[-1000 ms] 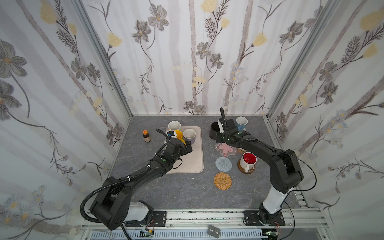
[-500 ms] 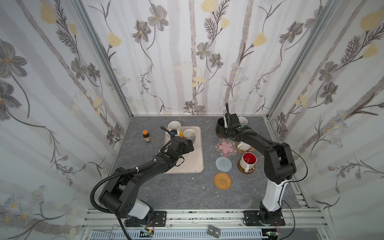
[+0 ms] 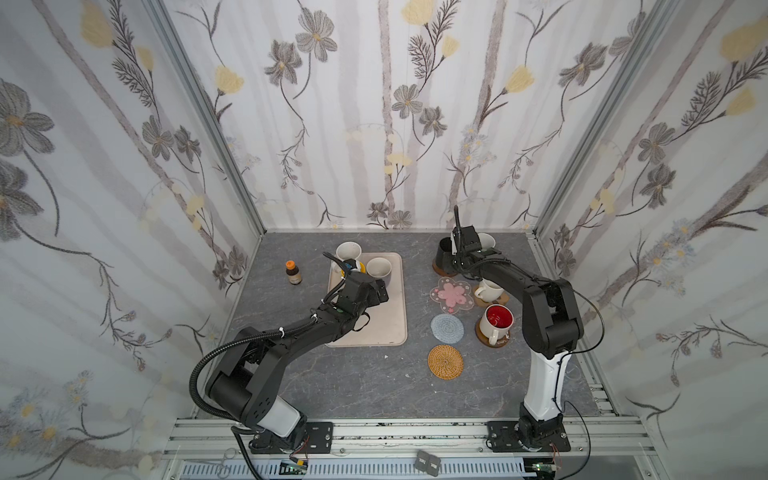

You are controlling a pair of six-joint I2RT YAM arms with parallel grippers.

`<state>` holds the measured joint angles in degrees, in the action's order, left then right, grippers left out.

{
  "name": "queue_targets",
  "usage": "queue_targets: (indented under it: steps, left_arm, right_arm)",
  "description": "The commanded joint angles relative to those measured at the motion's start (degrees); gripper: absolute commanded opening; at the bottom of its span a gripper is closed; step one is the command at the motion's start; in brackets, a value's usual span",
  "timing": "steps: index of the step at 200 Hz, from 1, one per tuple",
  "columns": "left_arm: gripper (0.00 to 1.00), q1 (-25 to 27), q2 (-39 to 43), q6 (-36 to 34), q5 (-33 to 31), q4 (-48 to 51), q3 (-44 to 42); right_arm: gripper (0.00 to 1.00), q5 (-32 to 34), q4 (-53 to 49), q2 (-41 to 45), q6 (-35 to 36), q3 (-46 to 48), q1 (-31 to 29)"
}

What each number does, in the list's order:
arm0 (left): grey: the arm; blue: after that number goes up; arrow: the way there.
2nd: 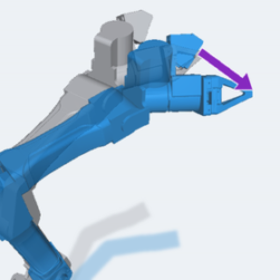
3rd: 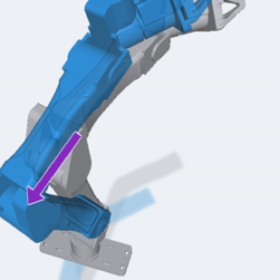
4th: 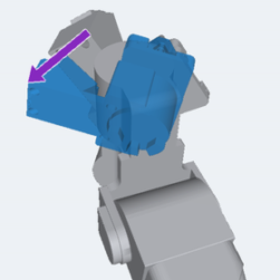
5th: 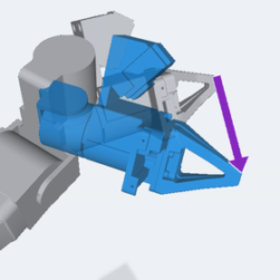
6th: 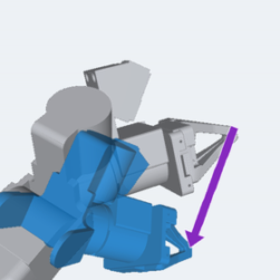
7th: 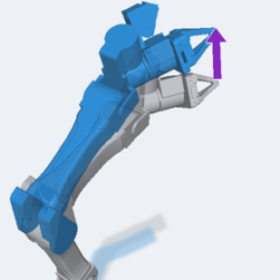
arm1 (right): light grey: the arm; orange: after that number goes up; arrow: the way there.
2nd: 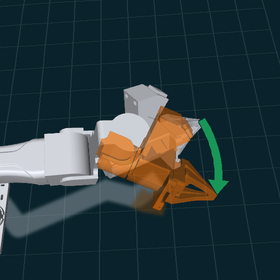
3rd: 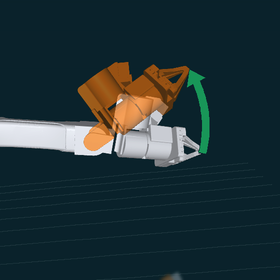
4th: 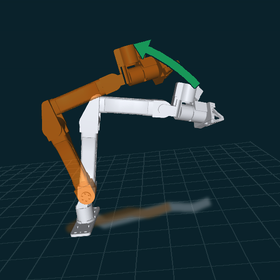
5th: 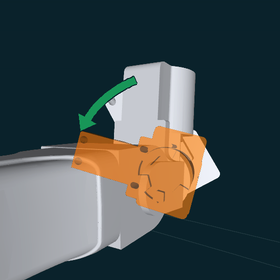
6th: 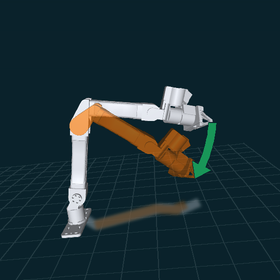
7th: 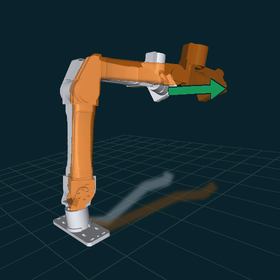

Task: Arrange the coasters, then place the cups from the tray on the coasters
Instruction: 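Lower the black mug onto the round wooden coaster and open the right gripper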

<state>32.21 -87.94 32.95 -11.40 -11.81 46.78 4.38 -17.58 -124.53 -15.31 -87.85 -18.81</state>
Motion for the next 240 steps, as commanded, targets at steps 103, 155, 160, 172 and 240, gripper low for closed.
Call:
queue_targets:
  steps: [103, 155, 160, 172, 240]
  left_arm:
    - [1.00, -0.5, -0.8, -0.8, -1.3, -1.5, 0.5]
    - [1.00, -0.7, 0.3, -1.0, -1.5, -1.5, 0.1]
    - [1.00, -0.8, 0.4, -1.0, -1.7, -1.5, -0.1]
    - [1.00, -1.1, 1.2, -1.0, -1.8, -1.2, -0.4]
    - [1.00, -3.1, 9.0, -0.3, -1.3, 0.7, -6.3]
  right_arm:
    - [0.12, 0.5, 4.1, -1.6, 0.5, -1.0, 1.0]
    - [0.33, 0.2, 4.1, -1.1, 0.4, -0.5, 1.0]
    - [0.35, 0.2, 4.1, -0.9, 0.4, -0.4, 1.0]
    - [0.41, 0.3, 4.0, -0.6, 0.4, -0.1, 1.0]
    - [0.66, -0.2, 5.2, 4.3, 0.4, 2.7, 0.9]
